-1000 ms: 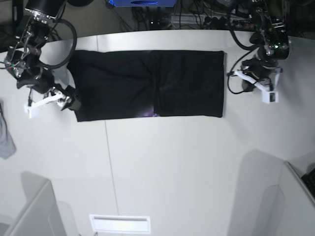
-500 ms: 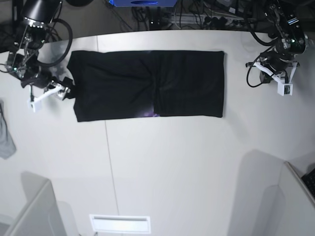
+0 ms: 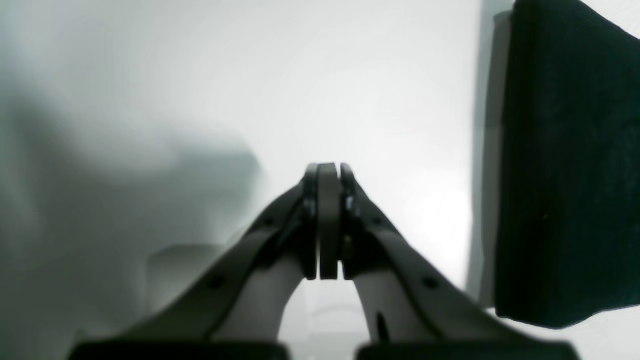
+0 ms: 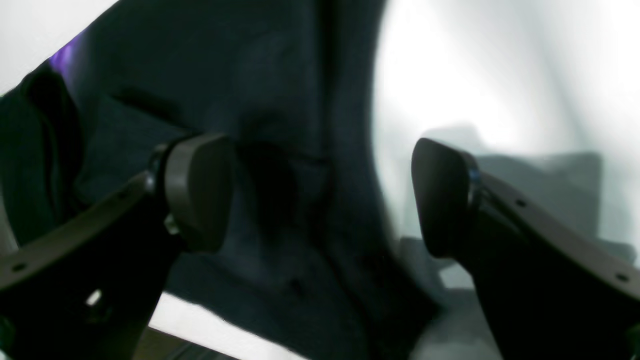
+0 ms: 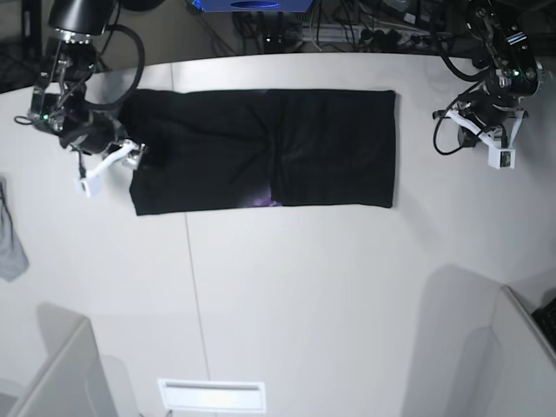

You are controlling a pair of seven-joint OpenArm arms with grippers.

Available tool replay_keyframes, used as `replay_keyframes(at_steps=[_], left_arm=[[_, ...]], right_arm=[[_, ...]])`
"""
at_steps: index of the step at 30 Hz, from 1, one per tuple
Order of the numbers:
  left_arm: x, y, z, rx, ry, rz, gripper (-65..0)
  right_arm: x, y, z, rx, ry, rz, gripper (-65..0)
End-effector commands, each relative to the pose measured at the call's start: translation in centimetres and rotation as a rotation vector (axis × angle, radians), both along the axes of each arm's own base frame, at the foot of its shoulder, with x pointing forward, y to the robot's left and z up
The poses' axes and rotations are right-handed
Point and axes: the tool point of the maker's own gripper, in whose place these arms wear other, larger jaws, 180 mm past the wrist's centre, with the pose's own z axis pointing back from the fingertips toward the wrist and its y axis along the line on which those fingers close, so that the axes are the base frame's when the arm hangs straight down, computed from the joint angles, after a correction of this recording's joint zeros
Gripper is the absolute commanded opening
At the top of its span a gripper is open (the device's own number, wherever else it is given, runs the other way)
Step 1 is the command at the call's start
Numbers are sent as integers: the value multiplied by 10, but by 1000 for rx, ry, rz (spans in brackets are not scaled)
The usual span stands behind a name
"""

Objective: Fold the T-shirt properly
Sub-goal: 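Release the left gripper and move it back over the folded end, then grasp the strip end with the right gripper and fold it toward the left gripper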

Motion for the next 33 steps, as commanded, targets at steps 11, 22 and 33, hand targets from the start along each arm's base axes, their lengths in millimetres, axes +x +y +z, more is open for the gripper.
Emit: replay_keyframes(at_steps=[11,22,33], left_arm=[[27,-46,-23,-33,12,-76,-650],[27,-89,-54,-65,98,-185,-650],[23,-140,-91,-164,113,-259,-650]], right_arm=[[-16,31,-10,16,55,85,-144],[-11,12,-20,-7,43,36,-449],[11,-9,-10,-243,-48,58,-650]])
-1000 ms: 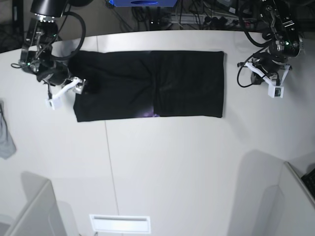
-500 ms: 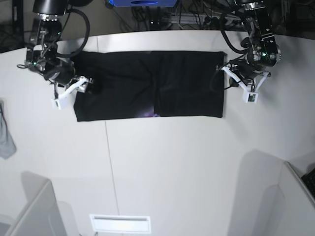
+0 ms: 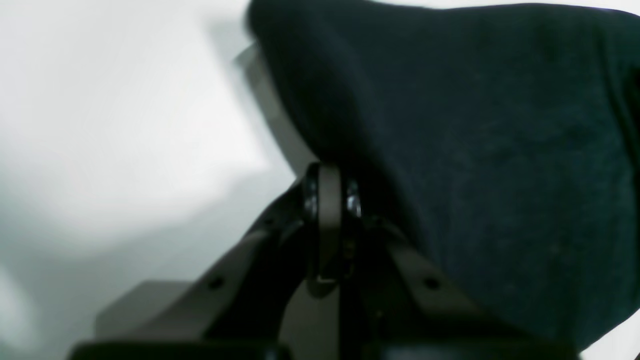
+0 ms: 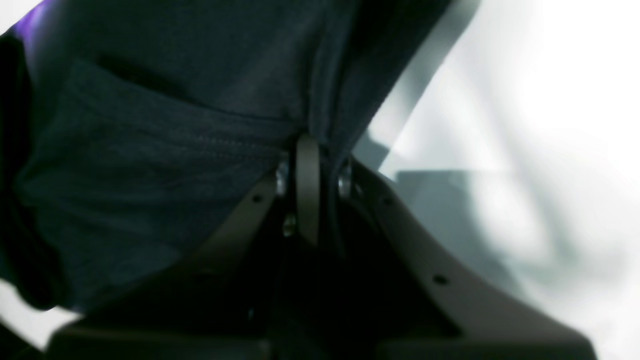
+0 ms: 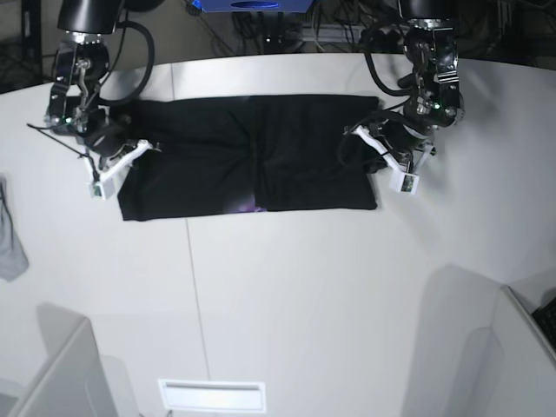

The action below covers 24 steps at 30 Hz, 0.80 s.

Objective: Fold the T-shirt properly
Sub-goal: 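Grasp the strip end with the right gripper and fold it toward the left gripper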

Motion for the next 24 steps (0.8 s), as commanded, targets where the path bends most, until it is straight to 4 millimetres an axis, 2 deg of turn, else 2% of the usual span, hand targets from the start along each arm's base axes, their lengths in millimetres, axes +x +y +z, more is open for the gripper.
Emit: replay_keyframes(at_steps=[1,3,5,9,13,15,20,24], left_arm=[[-30,1,-26,60,151,-41,-650],[-28,-12,-25,38,146,-55,-650],[-26,-17,-23,31,138,-59,-650],[-22,-12,-22,36,140,-15,-650],[-13,-12,-9,48,98,-21,-650],[-9,-11,-2,53,75,-24,-650],[-6,-12,8,58,47,-28,-650],[-12,-6,5,68,58,-20,-650]], right_arm=[[0,-5,7,-43,-1,6,-650],[0,-3,19,-88,-37,22,-650],[2,2,33,-127,-79,34,-650],[4,10,58,-190,-141,42,-650],[5,16,76,-213,-164,55,-650],[7,29,84,-205,-183,85,-650],[8,62,85,-174,-193,171,-650],[6,92,84,-122,-193,209,-650]])
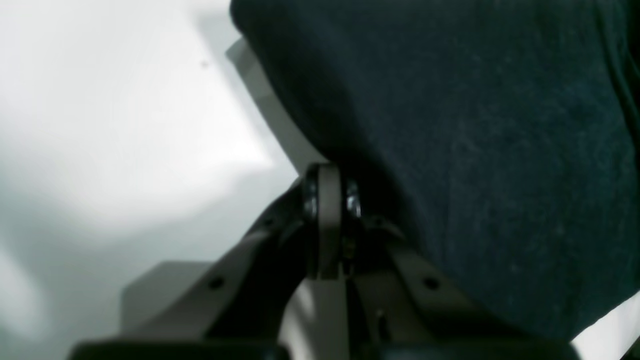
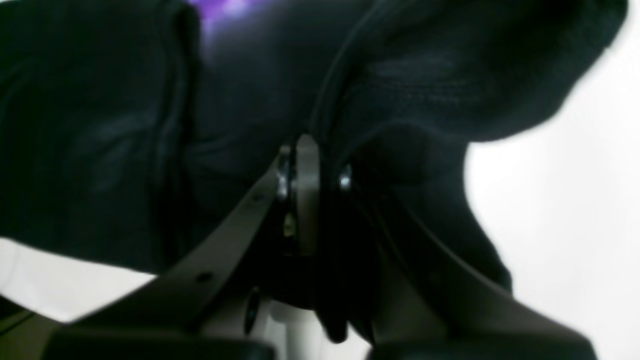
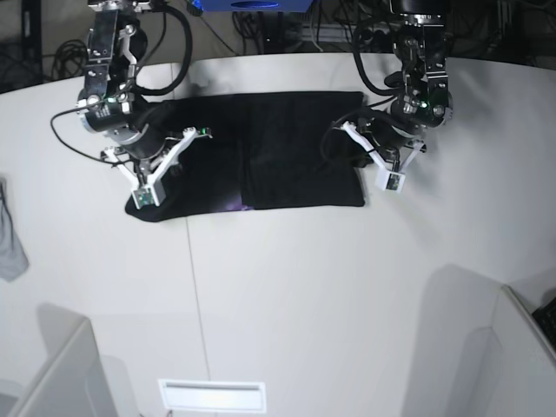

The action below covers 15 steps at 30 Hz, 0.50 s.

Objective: Fold the T-shirt properly
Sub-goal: 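Grasp the strip end with the right gripper and fold it toward the left gripper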

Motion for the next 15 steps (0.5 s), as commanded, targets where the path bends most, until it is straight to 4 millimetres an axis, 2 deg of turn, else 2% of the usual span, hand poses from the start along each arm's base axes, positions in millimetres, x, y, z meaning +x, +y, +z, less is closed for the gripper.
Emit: replay_keyframes(at_steps=[1,6,15], left_arm=[[-6,11,-4,46,31,-6,-650],[-9,20,-6,66,40,-9,-650],[-8,43,-6,126,51,27,-650]], right_arm=[[7,7,11,24,-45,1,-650],[4,46,12,74,-38,56,-650],[1,93,25,144,-42,100,-650]])
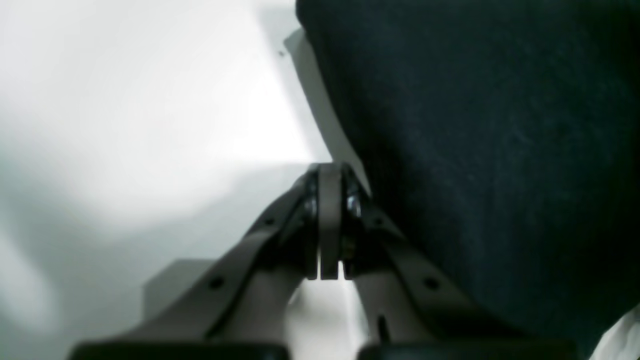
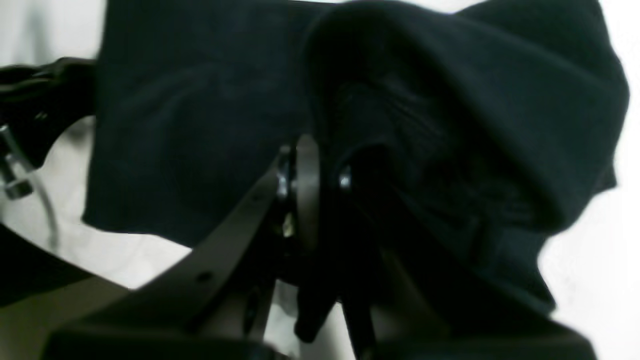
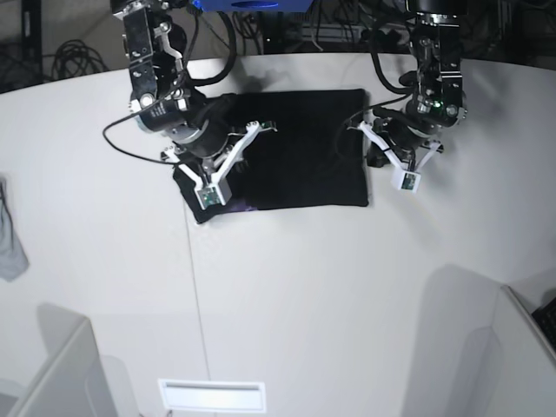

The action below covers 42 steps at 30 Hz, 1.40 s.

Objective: Fold the T-shirt properly
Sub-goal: 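Grasp the strip end with the right gripper and fold it toward the left gripper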

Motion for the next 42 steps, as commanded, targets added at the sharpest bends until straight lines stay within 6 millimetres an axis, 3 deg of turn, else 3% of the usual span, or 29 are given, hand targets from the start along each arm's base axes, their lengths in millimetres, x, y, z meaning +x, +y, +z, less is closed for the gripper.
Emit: replay_keyframes(at_steps=[1,6,15,22,32,38,42], left_arm=[[-9,11,-8,51,53,9,-650],[-13,11,-10,51,64,9,-650],[-14,11,-11,52,67,7,-650],[-20,11,-13,53,77,6,-650],[-19,10,-12,51,74,6,-650],[-19,9,-12,49,72,6,-650],[-19,9,-12,49,72,6,-650]], right_arm=[[8,9,17,41,-54,-5,-650],[7,29,24,94,-55,3,-650],[-5,86,43,183,-68,112,-650],[-4,105,54,209,-68,112,-650],[-5,111,43,203,-37,120,-650],[-3,119,16,199,11,115,-650],[3,129,11,252,40,123,-650]])
